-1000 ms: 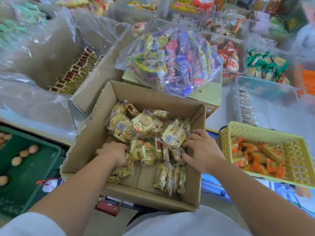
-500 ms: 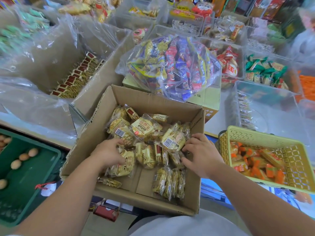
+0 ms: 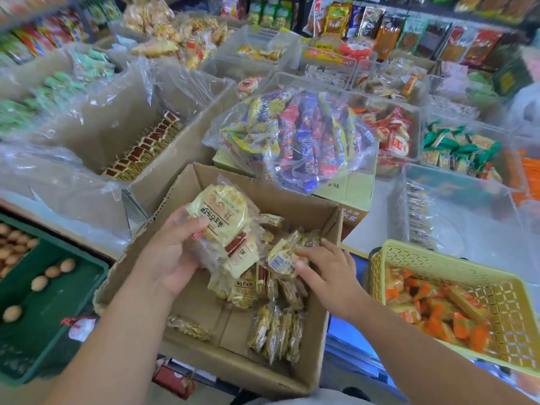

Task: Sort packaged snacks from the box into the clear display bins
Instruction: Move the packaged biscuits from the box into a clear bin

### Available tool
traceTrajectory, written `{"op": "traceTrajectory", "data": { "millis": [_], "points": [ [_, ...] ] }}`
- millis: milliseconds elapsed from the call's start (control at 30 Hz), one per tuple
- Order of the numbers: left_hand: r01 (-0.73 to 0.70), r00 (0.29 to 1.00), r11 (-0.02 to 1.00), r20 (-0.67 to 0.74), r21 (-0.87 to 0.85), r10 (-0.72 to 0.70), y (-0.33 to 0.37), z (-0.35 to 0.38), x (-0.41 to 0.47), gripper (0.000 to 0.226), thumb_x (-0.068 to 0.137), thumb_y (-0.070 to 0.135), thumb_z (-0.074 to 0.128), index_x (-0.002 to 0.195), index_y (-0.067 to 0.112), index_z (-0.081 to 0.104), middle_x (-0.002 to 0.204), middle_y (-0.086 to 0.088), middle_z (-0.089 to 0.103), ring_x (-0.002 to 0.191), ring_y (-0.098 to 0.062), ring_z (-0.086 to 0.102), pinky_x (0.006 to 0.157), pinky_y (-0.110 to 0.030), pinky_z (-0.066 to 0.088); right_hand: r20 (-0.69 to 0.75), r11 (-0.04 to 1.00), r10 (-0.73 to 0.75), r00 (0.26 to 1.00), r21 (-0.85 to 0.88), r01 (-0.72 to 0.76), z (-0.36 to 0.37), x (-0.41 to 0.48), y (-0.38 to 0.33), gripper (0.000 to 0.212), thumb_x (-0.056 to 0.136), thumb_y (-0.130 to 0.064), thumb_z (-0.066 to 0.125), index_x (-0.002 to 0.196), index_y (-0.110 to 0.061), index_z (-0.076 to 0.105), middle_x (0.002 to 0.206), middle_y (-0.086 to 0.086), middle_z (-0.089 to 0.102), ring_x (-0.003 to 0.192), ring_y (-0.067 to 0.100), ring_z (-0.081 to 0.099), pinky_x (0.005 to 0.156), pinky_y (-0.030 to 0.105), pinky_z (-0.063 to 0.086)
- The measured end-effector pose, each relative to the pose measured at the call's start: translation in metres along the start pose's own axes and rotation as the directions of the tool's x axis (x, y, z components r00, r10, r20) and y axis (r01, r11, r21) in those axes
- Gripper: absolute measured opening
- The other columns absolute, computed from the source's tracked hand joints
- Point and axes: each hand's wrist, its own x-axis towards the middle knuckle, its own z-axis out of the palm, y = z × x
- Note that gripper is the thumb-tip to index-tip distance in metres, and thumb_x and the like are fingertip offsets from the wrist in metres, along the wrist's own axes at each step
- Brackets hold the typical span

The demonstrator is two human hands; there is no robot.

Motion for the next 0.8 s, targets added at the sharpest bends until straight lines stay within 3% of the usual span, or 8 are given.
{"op": "traceTrajectory", "data": {
  "millis": [67,133,233,400,500,633,733,800],
  "points": [
    [0.002,0.999,0.992,0.034,-0.124,0.003,-0.013,0.028,-0.009,0.022,0.080,0.016,0.072,0.100,0.021,0.079,0.116,-0.013,0.075,0.107,-0.035,0.071,0.090,-0.055,0.057,-0.064,0.963,0.008,0.998,0.269,0.010,-0.013,-0.008,-0.007,0.073,0.084,-0.084,0.024,0.140,-0.045,0.049,0.141,-0.028,0.048,0.150,0.005,0.018,0.122,0.048,0.015],
    [0.002,0.997,0.978,0.073,-0.209,0.013,-0.031,0.058,-0.019,0.022,0.079,0.021,0.076,0.099,0.023,0.083,0.114,-0.008,0.077,0.101,-0.030,0.075,0.082,-0.052,0.061,0.007,0.820,-0.014,1.000,0.573,0.008,-0.028,-0.016,-0.006,0.076,0.080,-0.088,0.041,0.146,-0.050,0.038,0.137,-0.033,0.051,0.138,-0.005,0.039,0.112,0.033,0.038],
    [0.020,0.994,0.951,0.108,-0.307,0.014,-0.064,0.104,-0.032,0.037,0.069,0.022,0.090,0.105,0.020,0.082,0.115,-0.009,0.077,0.100,-0.029,0.076,0.076,-0.047,0.061,0.059,0.571,-0.057,0.997,0.821,-0.016,-0.050,-0.025,0.015,0.080,0.082,-0.061,0.072,0.148,-0.049,0.029,0.123,-0.032,0.060,0.115,0.003,0.065,0.090,0.026,0.057],
    [0.063,0.995,0.941,0.093,-0.332,-0.034,-0.120,0.172,-0.044,0.058,0.055,0.020,0.099,0.110,0.015,0.081,0.121,-0.014,0.075,0.106,-0.033,0.074,0.081,-0.048,0.061,0.001,0.508,0.043,0.999,0.861,-0.023,-0.094,-0.038,0.080,0.067,0.090,-0.021,0.075,0.138,-0.053,0.040,0.116,-0.021,0.068,0.099,0.018,0.074,0.078,0.034,0.062],
    [0.056,0.998,0.945,0.025,-0.322,-0.051,-0.151,0.209,-0.044,0.038,0.068,0.018,0.087,0.105,0.014,0.083,0.115,-0.015,0.076,0.098,-0.033,0.076,0.074,-0.049,0.062,0.009,0.536,0.028,1.000,0.844,-0.023,-0.119,-0.044,0.123,0.056,0.089,-0.016,0.073,0.130,-0.048,0.052,0.107,-0.010,0.072,0.088,0.025,0.075,0.068,0.037,0.062],
    [0.070,0.994,0.941,-0.061,-0.332,-0.095,-0.185,0.252,-0.046,0.029,0.082,0.017,0.063,0.102,0.012,0.083,0.105,-0.015,0.077,0.088,-0.033,0.077,0.064,-0.047,0.062,0.118,0.469,0.044,0.992,0.874,-0.124,-0.148,-0.056,0.171,0.032,0.087,-0.017,0.055,0.113,-0.033,0.066,0.107,0.020,0.069,0.096,0.045,0.068,0.085,0.062,0.057],
    [0.064,0.993,0.943,-0.069,-0.328,-0.091,-0.197,0.274,-0.048,0.041,0.078,0.017,0.068,0.118,0.012,0.075,0.111,-0.017,0.076,0.091,-0.037,0.075,0.078,-0.054,0.060,0.203,0.498,-0.055,0.978,0.854,-0.149,-0.174,-0.062,0.204,0.045,0.090,0.001,0.044,0.119,-0.025,0.067,0.112,0.011,0.074,0.100,0.037,0.071,0.087,0.047,0.059],
    [0.059,0.992,0.948,-0.087,-0.313,-0.090,-0.204,0.286,-0.047,0.036,0.076,0.016,0.069,0.112,0.013,0.074,0.086,-0.012,0.078,0.066,-0.031,0.073,0.075,-0.050,0.060,0.172,0.609,-0.089,0.981,0.789,-0.083,-0.188,-0.067,0.221,0.051,0.090,0.011,0.047,0.120,-0.025,0.065,0.112,0.001,0.076,0.099,0.025,0.073,0.081,0.028,0.058]
  ]
}}
